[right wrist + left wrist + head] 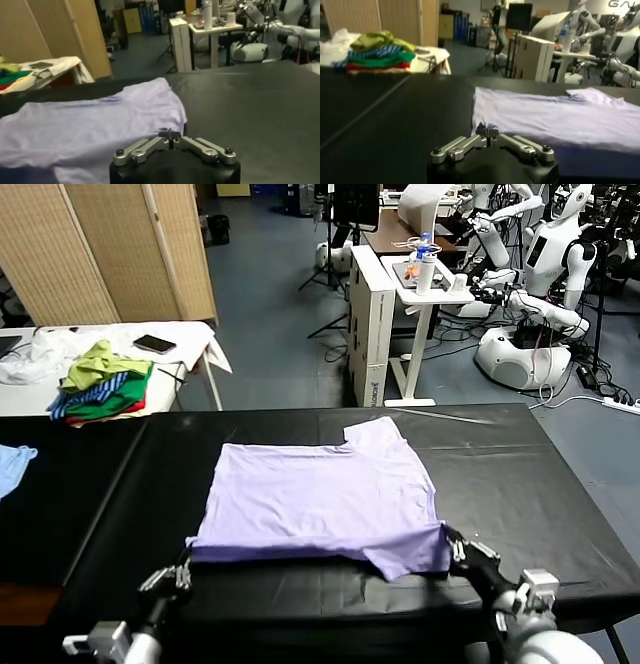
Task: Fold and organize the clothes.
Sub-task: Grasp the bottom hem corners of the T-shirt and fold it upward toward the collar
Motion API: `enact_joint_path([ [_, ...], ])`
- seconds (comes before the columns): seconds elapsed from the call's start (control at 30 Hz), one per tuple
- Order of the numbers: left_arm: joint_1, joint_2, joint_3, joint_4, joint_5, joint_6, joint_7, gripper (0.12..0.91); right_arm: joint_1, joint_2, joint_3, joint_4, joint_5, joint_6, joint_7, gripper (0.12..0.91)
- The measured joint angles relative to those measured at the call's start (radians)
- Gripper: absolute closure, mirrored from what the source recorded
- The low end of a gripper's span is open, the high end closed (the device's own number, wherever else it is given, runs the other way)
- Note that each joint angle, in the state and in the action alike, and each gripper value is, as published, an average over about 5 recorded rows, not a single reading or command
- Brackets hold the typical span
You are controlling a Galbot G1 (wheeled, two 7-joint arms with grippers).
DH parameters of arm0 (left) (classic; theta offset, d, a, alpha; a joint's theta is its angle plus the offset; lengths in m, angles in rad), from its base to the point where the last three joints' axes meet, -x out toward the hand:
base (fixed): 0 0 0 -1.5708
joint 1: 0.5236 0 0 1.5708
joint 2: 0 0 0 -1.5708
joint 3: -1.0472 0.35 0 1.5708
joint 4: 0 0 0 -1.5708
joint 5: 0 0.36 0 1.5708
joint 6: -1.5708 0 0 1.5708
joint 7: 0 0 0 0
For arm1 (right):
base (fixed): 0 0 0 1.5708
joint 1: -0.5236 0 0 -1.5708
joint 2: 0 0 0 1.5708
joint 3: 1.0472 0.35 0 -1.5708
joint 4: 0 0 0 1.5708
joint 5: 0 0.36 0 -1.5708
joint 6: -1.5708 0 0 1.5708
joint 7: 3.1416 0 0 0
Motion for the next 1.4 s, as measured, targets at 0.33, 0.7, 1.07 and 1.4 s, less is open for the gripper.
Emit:
enact_joint_path([
  [0.33,-0.102,0.054,0.013,0.094,0.031,-0.004,0.007,0.886,0.050,0.000,-0.047,-0.040,-0.013,-0.013,-0.002,0.886],
  [0.7,-0.128,0.114,0.028,0.141,0.036,0.011,0.020,0.886,0.047,0.002,-0.042,-0.037,-0.017,-0.052,-0.026,0.830],
  [1.07,-0.102,0.105,0.011,0.114,0.034,0.033,0.013,0.591,-0.109,-0.021,0.043,0.090,-0.040,-0.075,-0.069,0.204],
  [1.4,-0.024,0.093,-0.013,0.071,-0.023,0.074,0.032,0.128,-0.238,-0.018,0.090,0.123,-0.050,-0.050,-0.086,0.166],
])
